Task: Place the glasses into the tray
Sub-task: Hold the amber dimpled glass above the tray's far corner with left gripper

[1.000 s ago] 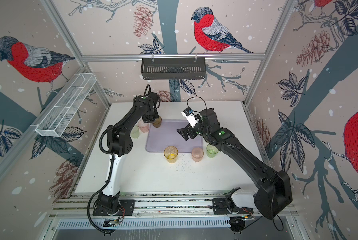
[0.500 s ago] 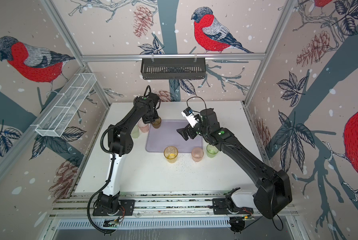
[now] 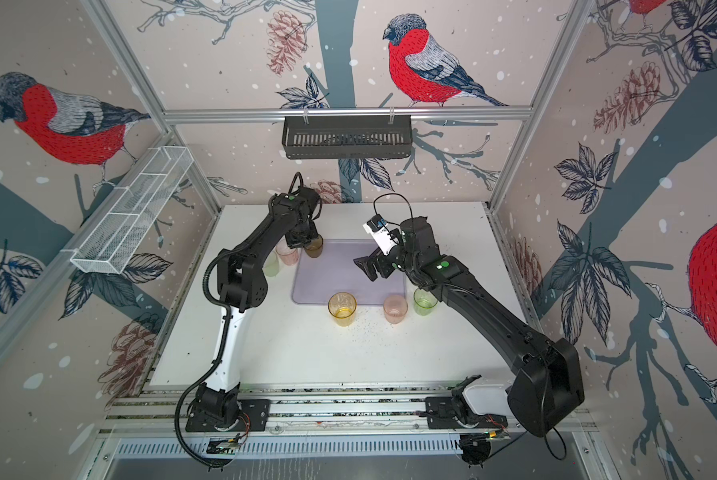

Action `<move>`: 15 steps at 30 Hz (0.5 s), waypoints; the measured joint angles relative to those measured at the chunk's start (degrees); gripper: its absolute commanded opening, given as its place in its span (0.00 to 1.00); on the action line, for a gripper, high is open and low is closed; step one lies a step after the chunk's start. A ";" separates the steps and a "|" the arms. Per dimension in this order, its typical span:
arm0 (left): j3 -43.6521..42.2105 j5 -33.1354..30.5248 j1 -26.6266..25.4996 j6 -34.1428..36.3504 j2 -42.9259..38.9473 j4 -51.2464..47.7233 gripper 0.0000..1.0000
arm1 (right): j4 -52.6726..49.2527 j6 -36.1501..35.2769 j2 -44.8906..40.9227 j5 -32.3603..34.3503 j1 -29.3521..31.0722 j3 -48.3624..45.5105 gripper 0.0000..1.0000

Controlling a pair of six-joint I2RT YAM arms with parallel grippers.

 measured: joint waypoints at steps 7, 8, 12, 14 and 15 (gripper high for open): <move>0.00 0.00 0.00 -0.11 0.04 0.04 0.00 | 0.00 0.00 0.04 0.00 0.00 0.00 1.00; 0.00 0.00 0.00 -0.13 0.04 0.04 0.00 | 0.00 0.00 0.04 0.00 0.00 0.00 1.00; 0.00 0.00 0.00 -0.20 0.04 0.04 0.02 | 0.00 0.00 0.04 0.00 -0.02 0.00 1.00; 0.00 0.00 0.00 -0.33 0.04 0.04 0.03 | 0.00 0.00 0.04 0.02 -0.02 0.00 1.00; 0.00 0.00 0.00 -0.37 0.04 0.04 0.03 | 0.00 0.00 0.04 0.02 -0.02 0.00 1.00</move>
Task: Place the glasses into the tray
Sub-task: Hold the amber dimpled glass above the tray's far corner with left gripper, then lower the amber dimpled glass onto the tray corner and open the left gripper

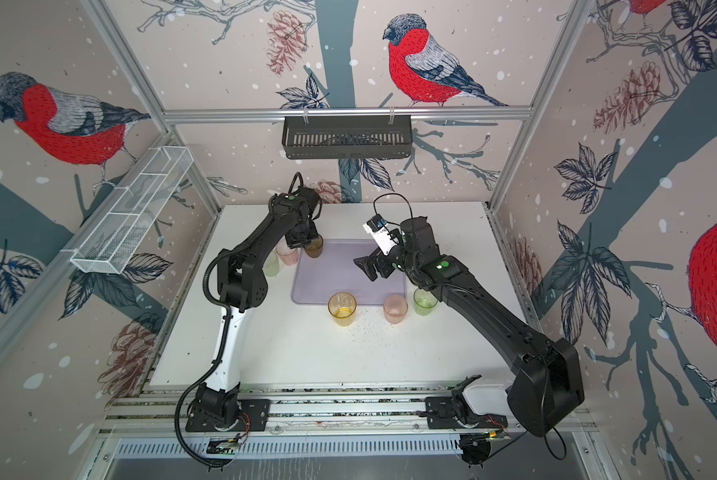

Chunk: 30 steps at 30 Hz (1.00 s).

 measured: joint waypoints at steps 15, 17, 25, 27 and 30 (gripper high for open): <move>-0.11 -0.04 0.00 -0.17 0.00 0.17 0.07 | 0.17 0.00 -0.24 0.02 0.00 -0.04 1.00; -0.11 -0.04 0.00 -0.17 0.00 0.17 0.07 | 0.17 0.00 -0.24 0.02 0.00 -0.04 1.00; -0.13 -0.02 0.00 -0.17 0.00 0.72 0.11 | 0.20 0.00 -0.24 0.02 0.00 -0.04 1.00; -0.15 -0.02 0.00 -0.17 0.00 0.87 0.12 | 0.20 0.00 -0.24 0.02 0.00 -0.04 1.00; -0.22 -0.02 0.00 -0.17 0.00 1.03 0.13 | 0.20 0.00 -0.24 0.02 -0.02 -0.04 1.00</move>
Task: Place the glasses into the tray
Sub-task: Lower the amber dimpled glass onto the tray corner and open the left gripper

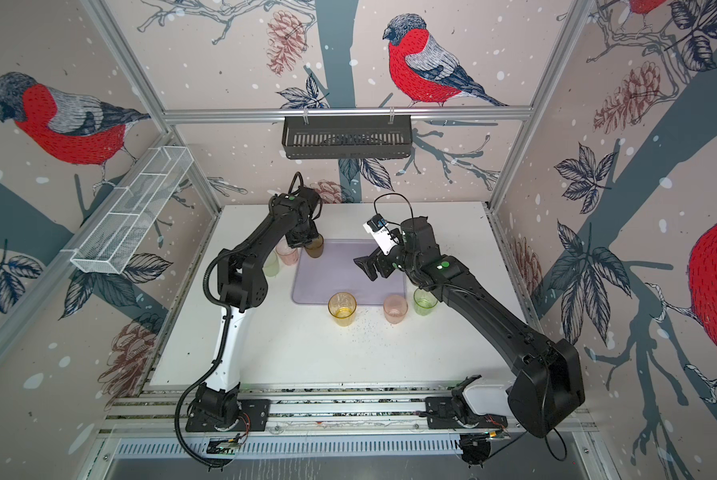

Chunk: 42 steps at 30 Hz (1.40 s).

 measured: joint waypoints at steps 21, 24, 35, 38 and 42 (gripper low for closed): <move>0.00 0.33 0.00 -0.02 -0.96 0.28 0.25 | 0.15 0.00 0.00 0.00 -0.07 0.00 0.99; 0.00 0.39 0.00 -0.02 -1.62 0.55 0.25 | 0.15 0.00 -0.02 0.00 -0.09 0.00 1.00; -0.15 0.26 -0.44 -0.02 -4.74 0.61 0.30 | 0.20 0.00 -0.26 0.00 -0.04 -0.04 1.00; -0.70 0.04 -0.68 -0.02 -5.97 0.59 0.30 | 0.20 0.02 -0.26 0.00 0.07 -0.04 1.00; -1.33 -0.31 -1.14 0.00 -7.41 0.46 0.32 | 0.17 0.04 -0.52 0.50 0.24 -0.04 0.99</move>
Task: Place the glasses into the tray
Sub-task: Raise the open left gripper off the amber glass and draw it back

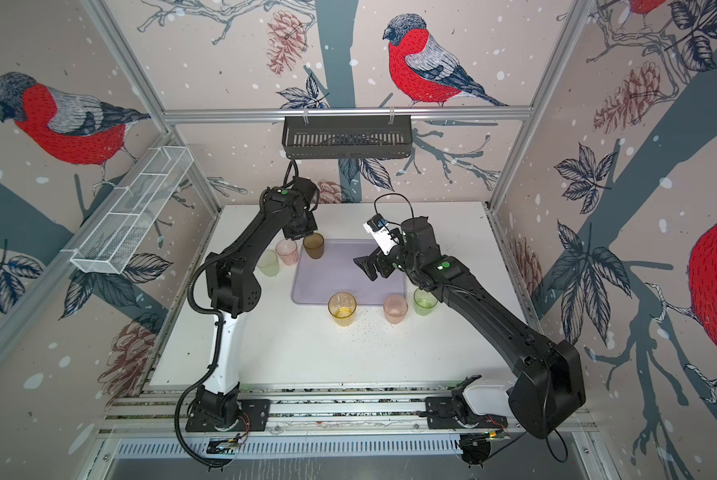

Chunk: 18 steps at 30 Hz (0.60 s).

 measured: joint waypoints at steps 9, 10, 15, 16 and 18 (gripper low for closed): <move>-0.79 -1.84 -1.66 0.61 -3.39 -2.49 0.41 | -0.04 0.00 -1.90 2.58 1.70 0.22 0.99; -0.79 -2.08 -1.92 0.61 -3.87 -2.71 0.41 | -0.04 0.00 -2.23 2.91 1.81 0.22 1.00; -0.79 -2.62 -3.56 0.57 -5.53 -3.91 0.43 | -0.59 0.17 -3.85 4.50 2.78 0.22 0.99; -0.81 -2.67 -4.00 0.55 -5.75 -4.09 0.45 | -0.59 0.20 -4.20 4.83 2.93 0.33 1.00; -1.03 -2.69 -5.03 0.44 -6.21 -4.20 0.46 | -0.81 0.37 -4.33 5.68 3.17 0.79 0.99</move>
